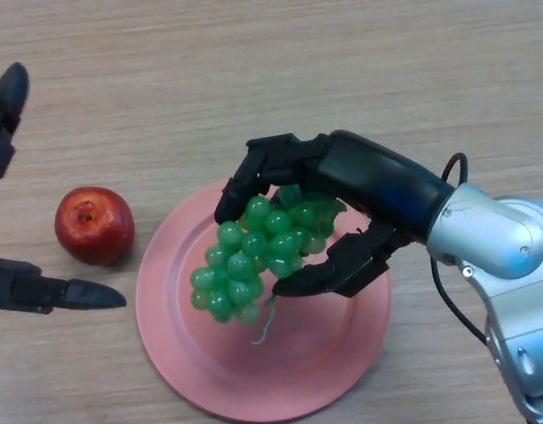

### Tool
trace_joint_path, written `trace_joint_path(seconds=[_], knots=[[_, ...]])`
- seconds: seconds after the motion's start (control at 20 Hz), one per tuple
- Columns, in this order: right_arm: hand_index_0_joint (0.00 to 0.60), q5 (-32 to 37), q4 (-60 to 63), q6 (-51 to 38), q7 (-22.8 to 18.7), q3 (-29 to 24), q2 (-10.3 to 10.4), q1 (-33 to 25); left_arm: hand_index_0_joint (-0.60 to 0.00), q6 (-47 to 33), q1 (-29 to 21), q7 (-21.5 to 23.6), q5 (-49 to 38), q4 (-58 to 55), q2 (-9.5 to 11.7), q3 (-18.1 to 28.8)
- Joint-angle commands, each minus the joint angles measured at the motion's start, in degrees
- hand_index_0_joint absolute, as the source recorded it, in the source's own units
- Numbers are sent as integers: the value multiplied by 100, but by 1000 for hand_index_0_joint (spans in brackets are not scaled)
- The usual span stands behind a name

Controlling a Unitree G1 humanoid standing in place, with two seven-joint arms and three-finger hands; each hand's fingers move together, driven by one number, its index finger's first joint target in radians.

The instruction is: Pick up the green grapes and place it on the plate

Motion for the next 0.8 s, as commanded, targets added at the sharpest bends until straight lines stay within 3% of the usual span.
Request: trace_joint_path(seconds=[0.05, 0.1, 0.15, 0.3, 0.45, 0.6, 0.8], knots=[[150, 9, -226, -716, -237, -79, 51, -287, 0, -580, -98, -77, -410, -186, 337, 463], [50, 59, -208, -721, -403, 19, 58, -373, 0, -541, -106, -98, -448, -185, 364, 509], [0, 224, -167, -646, -740, 106, 63, -528, 0, -519, -108, -137, -473, -195, 387, 549], [0, 465, -175, -402, -1095, 98, 63, -661, 0, -556, -126, -182, -403, -106, 391, 537], [0, 732, -447, -313, -1481, -318, 63, -550, 0, -520, -145, -133, -322, -134, 381, 450], [0, 1136, -1052, -232, -1991, -843, 63, 2, 0, -530, -111, -235, -337, -109, 375, 466], [0, 1145, -1457, -1103, -2436, -1383, 17, 1027, 0, -722, -101, -300, -376, 181, 431, 696]])
